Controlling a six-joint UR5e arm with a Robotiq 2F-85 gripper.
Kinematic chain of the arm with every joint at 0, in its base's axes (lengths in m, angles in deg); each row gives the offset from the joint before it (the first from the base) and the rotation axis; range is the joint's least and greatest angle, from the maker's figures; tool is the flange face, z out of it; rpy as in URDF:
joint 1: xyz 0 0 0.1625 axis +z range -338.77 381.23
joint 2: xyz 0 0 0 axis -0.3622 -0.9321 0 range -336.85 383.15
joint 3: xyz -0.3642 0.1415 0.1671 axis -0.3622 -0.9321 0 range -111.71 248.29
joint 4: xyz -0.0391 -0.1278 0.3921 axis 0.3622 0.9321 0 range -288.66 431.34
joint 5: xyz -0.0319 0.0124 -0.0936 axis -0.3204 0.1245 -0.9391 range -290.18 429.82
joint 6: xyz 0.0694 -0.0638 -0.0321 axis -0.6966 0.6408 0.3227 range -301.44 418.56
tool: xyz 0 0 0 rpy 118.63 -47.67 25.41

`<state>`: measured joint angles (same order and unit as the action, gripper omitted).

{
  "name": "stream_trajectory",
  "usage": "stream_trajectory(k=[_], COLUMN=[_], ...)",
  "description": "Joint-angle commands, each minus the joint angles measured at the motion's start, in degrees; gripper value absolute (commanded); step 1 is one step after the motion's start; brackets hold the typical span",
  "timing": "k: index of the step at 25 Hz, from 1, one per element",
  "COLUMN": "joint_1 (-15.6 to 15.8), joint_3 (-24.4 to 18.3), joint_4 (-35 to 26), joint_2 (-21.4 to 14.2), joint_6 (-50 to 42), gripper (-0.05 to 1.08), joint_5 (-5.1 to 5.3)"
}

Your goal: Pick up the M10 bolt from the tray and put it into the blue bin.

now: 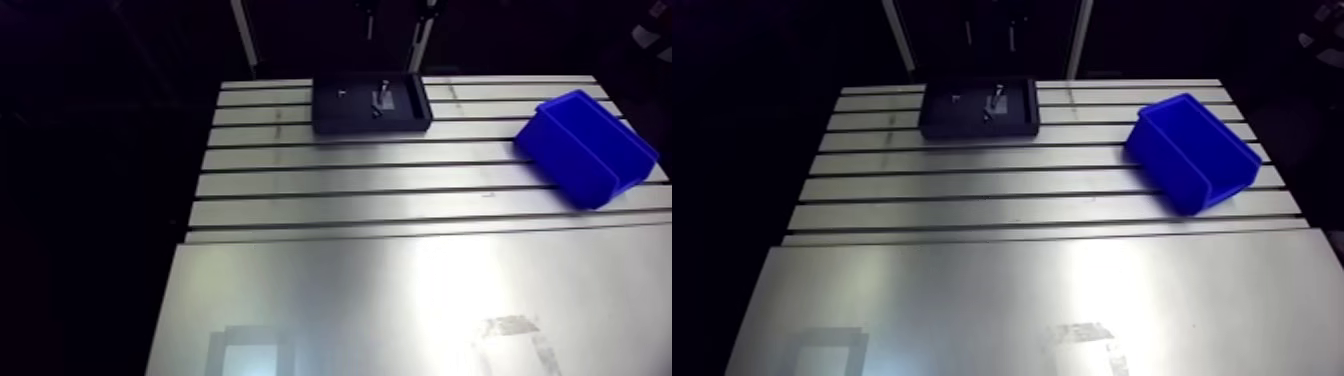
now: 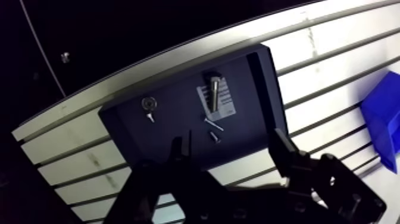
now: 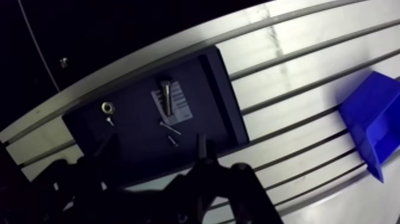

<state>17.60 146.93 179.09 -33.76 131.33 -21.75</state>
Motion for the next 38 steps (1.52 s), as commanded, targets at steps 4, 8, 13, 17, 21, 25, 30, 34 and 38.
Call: stream_trajectory(k=[4,8,13,17,21,25,30,34,38], joint_1=[0.21,0.21,0.21,0.21,-0.06,-0.23,-0.32,-0.32,-0.32], joint_3=[1.03,1.73,2.26,2.35,2.53,2.88,3.32,3.58,3.84], joint_4=[1.99,3.39,3.75,4.01,4.71,5.06,5.06,5.33,7.09], joint_2=[1.77,2.30,2.74,2.83,2.92,3.62,3.62,3.62,3.71], joint_6=[0.04,0.30,0.13,0.21,0.48,0.74,1.01,1.09,1.53], gripper=[0.42,0.45,0.49,0.51,0.54,0.54,0.54,0.55,0.56], joint_5=[-0.05,0.12,0.47,0.47,0.39,0.39,0.47,0.47,0.56])
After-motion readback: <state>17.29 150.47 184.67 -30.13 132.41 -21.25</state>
